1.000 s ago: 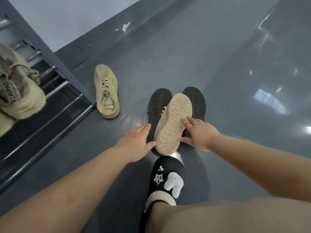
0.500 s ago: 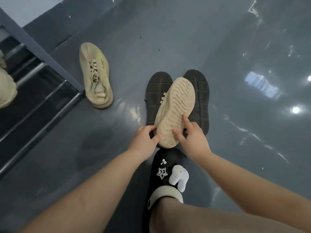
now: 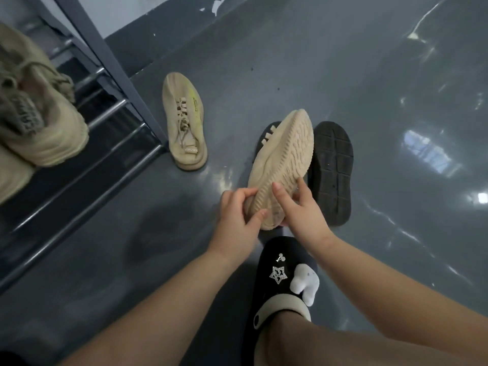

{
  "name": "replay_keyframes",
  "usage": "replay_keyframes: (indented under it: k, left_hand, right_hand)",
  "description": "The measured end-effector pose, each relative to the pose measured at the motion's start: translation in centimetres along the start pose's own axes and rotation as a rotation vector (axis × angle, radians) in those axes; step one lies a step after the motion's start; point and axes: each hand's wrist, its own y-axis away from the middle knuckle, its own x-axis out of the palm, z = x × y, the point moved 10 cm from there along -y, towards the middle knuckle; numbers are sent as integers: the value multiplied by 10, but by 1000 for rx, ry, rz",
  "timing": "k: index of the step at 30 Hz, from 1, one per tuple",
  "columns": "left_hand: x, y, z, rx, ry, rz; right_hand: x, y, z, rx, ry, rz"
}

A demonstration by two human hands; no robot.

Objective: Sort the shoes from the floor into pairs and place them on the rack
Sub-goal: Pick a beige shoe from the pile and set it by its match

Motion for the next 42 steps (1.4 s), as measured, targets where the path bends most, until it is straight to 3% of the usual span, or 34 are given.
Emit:
replay_keyframes:
  k: [3, 7, 10, 12, 15, 20, 22, 26, 33, 42]
  left_hand:
    - [-22, 10, -11, 81, -174, -68]
    - [-58, 14, -12, 105, -119, -153]
    - [-85, 10, 22, -143, 56, -242]
    - [-71, 12, 45, -405, 339, -83]
    - [-52, 27, 51, -558, 611, 120]
    - [-86, 27, 63, -383, 555, -70]
    - [-89, 31, 71, -377, 489, -63]
    - [-102, 45, 90, -437, 307, -34]
    - [-129, 76, 139, -635, 551, -101]
    - [-131, 99, 185, -759, 443, -83]
  right_hand:
    - [22, 0, -6, 102, -89, 28]
    - [58, 4, -9, 229, -308, 176]
    - [89, 13, -6, 273, -418, 301]
    - [107, 19, -2, 289, -445, 391]
    - [120, 23, 2, 276, -377, 466]
    - [131, 22, 6, 272, -250, 547]
    - [139, 21, 3, 301, -171, 571]
    - [154, 18, -12, 355, -33, 614]
    - [195, 28, -42, 428, 155, 737]
    - [206, 35, -91, 468, 292, 702]
